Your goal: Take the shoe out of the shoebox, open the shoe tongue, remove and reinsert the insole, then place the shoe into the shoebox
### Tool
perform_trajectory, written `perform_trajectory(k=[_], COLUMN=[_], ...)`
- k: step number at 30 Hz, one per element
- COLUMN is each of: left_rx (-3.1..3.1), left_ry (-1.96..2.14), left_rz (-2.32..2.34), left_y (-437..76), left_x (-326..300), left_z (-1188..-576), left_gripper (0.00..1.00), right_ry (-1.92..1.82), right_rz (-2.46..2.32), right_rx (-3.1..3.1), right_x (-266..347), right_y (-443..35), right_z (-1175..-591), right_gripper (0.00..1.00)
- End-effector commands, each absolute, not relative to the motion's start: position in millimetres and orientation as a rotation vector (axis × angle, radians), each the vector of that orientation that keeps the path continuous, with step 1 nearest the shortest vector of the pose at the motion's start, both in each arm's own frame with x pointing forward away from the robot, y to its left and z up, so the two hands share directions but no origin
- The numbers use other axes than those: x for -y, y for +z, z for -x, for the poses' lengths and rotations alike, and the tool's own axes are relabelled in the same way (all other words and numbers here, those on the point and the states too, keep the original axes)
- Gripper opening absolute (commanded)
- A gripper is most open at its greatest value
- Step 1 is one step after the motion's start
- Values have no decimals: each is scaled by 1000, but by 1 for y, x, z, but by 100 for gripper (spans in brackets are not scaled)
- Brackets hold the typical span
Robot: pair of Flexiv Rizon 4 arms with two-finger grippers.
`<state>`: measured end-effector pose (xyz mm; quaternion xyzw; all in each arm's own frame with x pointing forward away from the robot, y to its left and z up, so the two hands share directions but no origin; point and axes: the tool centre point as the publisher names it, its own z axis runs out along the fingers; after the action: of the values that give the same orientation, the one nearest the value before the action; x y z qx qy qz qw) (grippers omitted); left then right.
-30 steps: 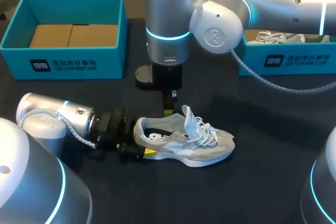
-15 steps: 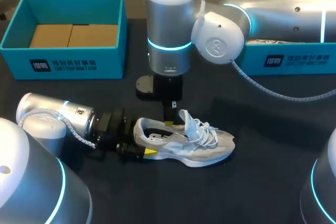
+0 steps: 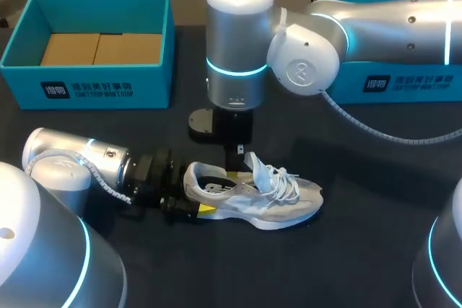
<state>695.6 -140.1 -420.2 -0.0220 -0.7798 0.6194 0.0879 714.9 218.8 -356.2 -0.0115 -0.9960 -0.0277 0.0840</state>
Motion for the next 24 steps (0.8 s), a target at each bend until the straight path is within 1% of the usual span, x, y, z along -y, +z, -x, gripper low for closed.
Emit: perform_trajectory(k=[1,6,7,8,15,24], left_rx=[2323,2323,2323,2323,2323,2323], left_ry=[1840,1840,1840,1840,1840,1840], left_rz=[65,65,65,65,65,65], left_y=[-422,-422,-422,-422,-422,-422], left_x=[141,141,141,141,141,141], left_z=[-696,-696,-696,-696,-696,-696], left_gripper=[0,0,0,0,0,0], right_ry=[-83,-83,-4,-3,5,29], right_rz=[35,35,9,8,-4,6], right_rx=[2976,2976,3043,3044,3046,3073], right_x=[-218,-218,-220,-220,-221,-224], right_y=[-356,-356,-325,-316,-314,-299], right_z=[-713,-713,-725,-729,-732,-721], right_gripper=[0,0,0,0,0,0])
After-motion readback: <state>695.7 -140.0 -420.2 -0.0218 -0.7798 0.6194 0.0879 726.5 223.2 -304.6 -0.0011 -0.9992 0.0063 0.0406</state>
